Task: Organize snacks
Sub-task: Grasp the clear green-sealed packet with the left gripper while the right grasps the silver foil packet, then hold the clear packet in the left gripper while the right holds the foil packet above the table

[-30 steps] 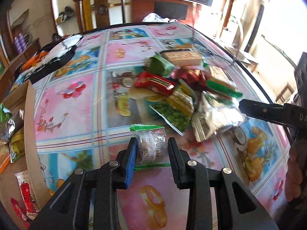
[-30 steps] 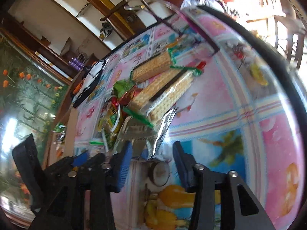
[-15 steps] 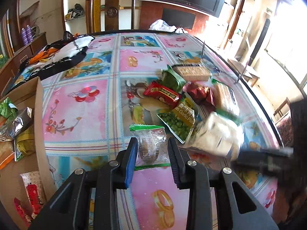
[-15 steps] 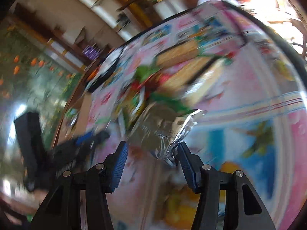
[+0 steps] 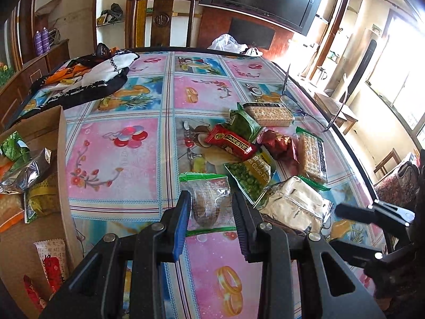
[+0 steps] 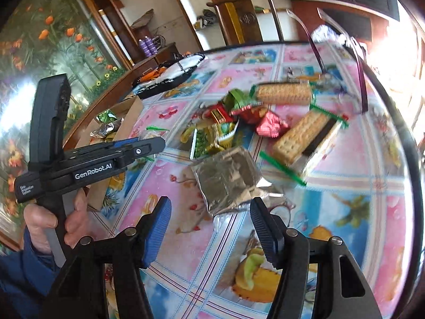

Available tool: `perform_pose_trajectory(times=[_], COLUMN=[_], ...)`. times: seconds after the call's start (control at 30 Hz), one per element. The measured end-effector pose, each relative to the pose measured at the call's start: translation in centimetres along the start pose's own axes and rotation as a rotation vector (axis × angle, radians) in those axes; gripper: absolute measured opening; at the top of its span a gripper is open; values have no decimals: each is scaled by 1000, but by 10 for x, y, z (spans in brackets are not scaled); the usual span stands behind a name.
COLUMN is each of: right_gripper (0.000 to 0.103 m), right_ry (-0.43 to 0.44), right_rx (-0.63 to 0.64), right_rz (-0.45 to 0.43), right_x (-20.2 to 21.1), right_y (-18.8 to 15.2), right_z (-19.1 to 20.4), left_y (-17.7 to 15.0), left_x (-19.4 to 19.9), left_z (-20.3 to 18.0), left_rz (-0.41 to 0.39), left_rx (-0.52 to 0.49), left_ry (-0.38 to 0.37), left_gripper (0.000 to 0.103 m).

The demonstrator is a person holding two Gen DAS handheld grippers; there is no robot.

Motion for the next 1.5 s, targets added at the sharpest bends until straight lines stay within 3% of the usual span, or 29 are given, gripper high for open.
perform_pose_trajectory(times=[0.07,0.1,0.3,0.5,0.6,0.93,1.1,1.5], right_gripper=[81,83,83,82,66,62,62,62], right_ry=[-14,-29,-84,-157,-219,-256,-262,-289], right_rx=[-8,-8,41,173,207,138,27,-91], right_rz=[-17,-26,29,61,36,-32,-96,-120], right_x=[2,0,-35,-55,-57,-41,-25,-21], right_y=[4,8,21,8,5,10,17,19], right_z=[-3,-4,-1,19,23,15,4,-8], left_y=[0,0,1,1,1,-1,-2,-1], left_x=[0,0,2,2,2,1,-1,1], left_z=[0,0,2,-1,-1,-7,-10,-16], left_rz=[1,1,-5,-6,-4,0,6,-3], left_rx=[-2,-3,7,2,2,-12,-17,-34], left_ry=[-3,-4,-5,-5,-5,-16,-27,-46], left_gripper=[31,31,31,31,31,31,31,31])
Point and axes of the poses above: each gripper's, at about its wrist camera, not at the fingertips, and x roughly against the way its jaws point, z to its left, y to its top, the point moved 7 cm from there along -x, roughly the way its jaws point, and after that the axes turned 15 degrees about -y, right-handed, at the moved point
